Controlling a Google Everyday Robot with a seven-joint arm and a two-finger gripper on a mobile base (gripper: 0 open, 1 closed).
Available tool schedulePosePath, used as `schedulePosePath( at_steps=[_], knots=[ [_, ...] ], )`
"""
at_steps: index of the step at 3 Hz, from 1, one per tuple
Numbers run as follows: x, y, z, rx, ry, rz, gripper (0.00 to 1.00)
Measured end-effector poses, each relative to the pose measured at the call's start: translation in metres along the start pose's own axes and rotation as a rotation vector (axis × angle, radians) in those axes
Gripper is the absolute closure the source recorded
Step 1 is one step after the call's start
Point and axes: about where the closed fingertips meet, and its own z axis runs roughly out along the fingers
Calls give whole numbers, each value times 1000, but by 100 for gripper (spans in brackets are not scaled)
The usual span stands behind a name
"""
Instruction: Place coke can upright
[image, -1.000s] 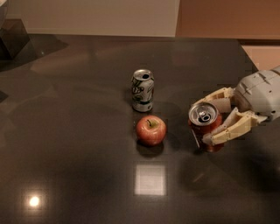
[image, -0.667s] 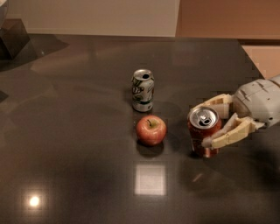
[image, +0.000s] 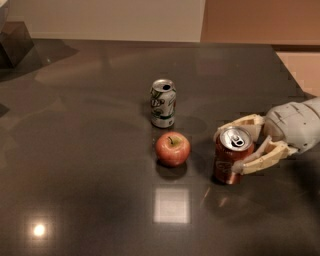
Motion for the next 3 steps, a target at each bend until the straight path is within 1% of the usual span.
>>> schedulePosePath(
  at_steps=[1, 2, 3],
  knots=[
    [5, 0, -2, 5, -50, 14, 84],
    [10, -1, -5, 11, -92, 52, 61],
    [12, 0, -8, 15, -123, 51, 37]
  ],
)
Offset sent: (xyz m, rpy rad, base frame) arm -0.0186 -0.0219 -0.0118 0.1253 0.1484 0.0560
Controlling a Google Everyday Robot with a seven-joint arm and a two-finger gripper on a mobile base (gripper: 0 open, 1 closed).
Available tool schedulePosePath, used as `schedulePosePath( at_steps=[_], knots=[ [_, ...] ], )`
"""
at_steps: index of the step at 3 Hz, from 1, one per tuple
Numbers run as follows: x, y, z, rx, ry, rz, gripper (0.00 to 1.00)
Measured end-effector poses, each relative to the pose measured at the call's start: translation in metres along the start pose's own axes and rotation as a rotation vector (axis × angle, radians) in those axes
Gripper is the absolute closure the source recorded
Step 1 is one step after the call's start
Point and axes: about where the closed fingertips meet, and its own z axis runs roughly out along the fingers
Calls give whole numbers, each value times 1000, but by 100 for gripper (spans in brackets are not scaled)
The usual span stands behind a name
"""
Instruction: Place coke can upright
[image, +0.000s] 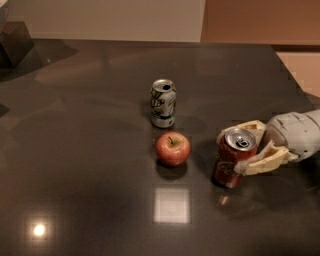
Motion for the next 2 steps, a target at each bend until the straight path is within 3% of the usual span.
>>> schedulePosePath(
  at_steps=[1, 2],
  knots=[
    [0, 2, -2, -7, -18, -26, 15],
    [1, -7, 0, 24, -11, -27, 0]
  ],
)
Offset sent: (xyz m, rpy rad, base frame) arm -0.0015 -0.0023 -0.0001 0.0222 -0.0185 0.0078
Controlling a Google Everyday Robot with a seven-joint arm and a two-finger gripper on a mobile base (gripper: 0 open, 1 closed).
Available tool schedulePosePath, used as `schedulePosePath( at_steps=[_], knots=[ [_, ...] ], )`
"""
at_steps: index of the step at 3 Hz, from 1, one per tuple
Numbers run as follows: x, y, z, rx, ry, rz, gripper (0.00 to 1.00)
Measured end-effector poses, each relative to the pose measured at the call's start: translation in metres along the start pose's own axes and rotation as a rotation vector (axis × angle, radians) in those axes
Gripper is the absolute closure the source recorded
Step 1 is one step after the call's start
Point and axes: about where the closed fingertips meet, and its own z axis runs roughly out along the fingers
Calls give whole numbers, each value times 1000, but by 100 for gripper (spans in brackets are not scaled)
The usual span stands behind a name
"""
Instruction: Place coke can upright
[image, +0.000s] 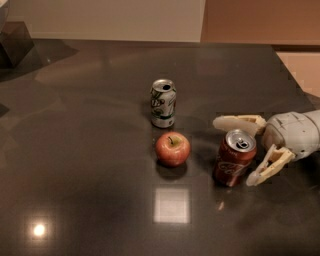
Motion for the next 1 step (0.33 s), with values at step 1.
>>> schedulePosePath(
  at_steps=[1],
  knots=[
    [0, -7, 2, 21, 5, -1, 0]
  ],
)
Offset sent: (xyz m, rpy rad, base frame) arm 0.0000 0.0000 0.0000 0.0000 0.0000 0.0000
